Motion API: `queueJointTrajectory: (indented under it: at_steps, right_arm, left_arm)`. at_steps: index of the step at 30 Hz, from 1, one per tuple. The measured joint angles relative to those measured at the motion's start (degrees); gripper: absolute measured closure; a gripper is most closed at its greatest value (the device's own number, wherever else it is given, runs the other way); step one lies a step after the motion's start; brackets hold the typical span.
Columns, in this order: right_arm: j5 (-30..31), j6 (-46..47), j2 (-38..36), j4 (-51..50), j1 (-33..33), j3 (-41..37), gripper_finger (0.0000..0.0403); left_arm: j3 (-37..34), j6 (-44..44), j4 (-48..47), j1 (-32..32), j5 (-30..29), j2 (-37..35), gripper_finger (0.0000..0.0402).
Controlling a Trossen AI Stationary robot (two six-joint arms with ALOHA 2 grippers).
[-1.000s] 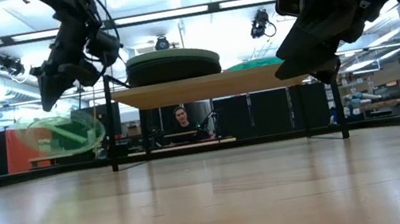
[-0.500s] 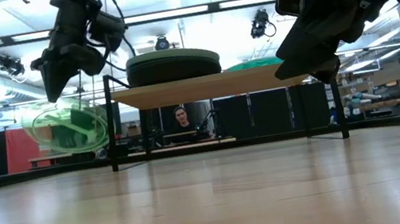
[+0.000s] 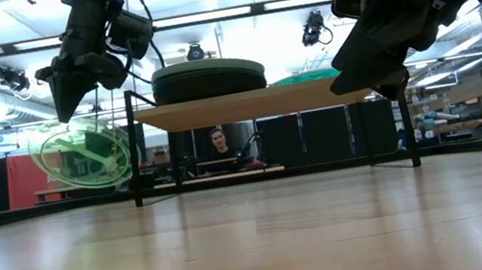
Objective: Place and stack plates onto a shelf
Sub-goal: Stack the green plate on top of the blue plate on the shelf
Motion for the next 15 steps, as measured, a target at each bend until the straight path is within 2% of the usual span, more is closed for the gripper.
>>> queueJointTrajectory:
  at_steps: [8, 15]
  right_arm:
    - [0.0, 0.0, 0.0, 0.0, 0.0, 0.0, 0.0245]
    - [-0.2, -0.3, 0.0, -0.1, 0.0, 0.0, 0.0245]
  left_arm:
    - [-0.4, -2.4, 0.1, -1.2, 1.1, 0.0, 0.0401]
    - [-8.7, -2.6, 0.0, -3.1, 2.6, -1.7, 0.0401]
